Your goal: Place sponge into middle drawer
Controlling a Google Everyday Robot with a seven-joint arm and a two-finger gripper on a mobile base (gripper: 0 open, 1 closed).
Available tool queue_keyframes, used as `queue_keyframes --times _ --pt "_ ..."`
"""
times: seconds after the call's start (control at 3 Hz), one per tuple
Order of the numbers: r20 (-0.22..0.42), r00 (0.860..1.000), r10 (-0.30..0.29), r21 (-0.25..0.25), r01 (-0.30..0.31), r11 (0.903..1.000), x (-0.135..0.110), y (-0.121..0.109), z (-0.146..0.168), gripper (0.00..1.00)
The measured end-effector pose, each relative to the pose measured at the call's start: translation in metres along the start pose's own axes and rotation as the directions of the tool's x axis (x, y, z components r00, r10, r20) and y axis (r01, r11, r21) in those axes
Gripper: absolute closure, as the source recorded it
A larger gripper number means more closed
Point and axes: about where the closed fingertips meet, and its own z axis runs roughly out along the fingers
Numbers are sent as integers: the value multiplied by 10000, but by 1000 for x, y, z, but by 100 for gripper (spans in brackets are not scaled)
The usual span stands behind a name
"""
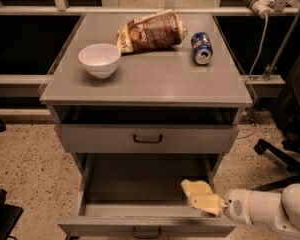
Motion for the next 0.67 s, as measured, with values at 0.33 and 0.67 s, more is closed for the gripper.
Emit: queue_keyframes --times 0.33,0.67 --pt "8 10000 -74 -93 74 9999 -9 -5 15 100" --pt "-241 9995 226 -235 -232 9995 -17 -30 60 100"
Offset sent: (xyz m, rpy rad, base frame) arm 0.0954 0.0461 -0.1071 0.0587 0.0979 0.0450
